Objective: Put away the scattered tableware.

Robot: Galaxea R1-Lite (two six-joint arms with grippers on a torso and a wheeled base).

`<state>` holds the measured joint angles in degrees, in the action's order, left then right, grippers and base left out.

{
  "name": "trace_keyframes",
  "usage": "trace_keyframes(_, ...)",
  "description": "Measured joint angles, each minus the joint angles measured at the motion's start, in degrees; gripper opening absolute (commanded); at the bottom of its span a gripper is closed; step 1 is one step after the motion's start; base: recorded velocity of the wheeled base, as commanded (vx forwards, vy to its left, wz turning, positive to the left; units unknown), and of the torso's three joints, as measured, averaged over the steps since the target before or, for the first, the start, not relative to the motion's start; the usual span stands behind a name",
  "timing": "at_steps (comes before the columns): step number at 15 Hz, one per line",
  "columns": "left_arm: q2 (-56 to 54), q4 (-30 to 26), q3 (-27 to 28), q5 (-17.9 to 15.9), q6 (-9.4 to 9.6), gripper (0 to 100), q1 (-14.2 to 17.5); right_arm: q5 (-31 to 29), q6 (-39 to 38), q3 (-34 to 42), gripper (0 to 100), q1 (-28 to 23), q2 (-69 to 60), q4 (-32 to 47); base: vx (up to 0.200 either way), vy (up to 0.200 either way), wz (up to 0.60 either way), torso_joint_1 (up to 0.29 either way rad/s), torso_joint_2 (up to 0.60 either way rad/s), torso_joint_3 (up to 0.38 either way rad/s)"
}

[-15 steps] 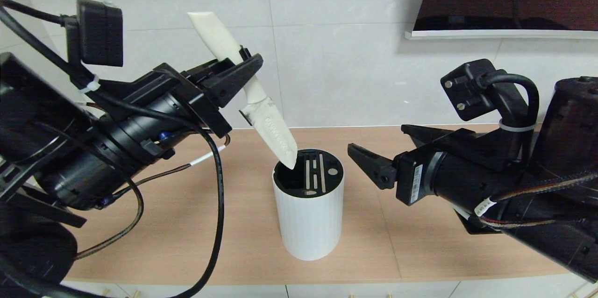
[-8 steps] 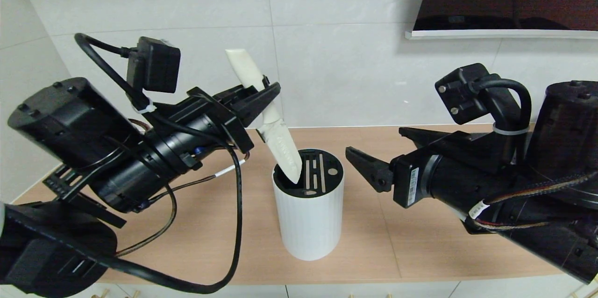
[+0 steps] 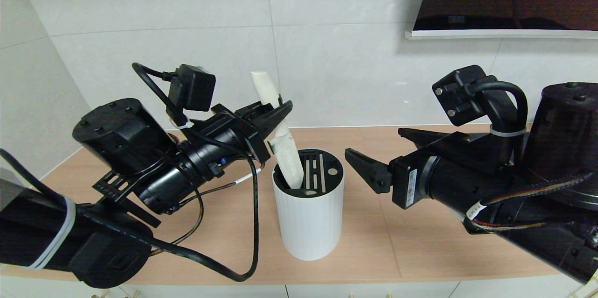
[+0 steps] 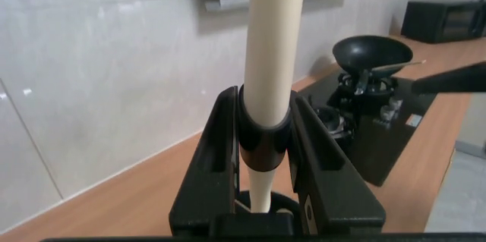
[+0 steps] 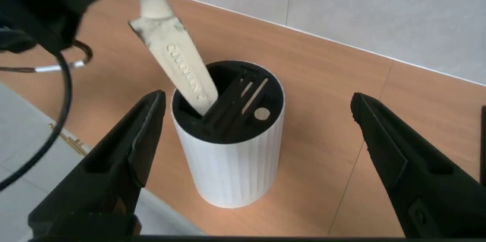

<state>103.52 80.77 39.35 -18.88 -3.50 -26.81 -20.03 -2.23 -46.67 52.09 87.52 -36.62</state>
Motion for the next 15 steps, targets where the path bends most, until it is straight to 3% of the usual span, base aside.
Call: trace_keyframes(15, 9.9, 4.5, 0.0, 3.0, -0.06, 0, -0.8, 0.0, 0.0, 0.0, 100, 0.0, 0.5, -0.2, 0.000, 0.000, 0.00, 0.000, 0.00, 0.000)
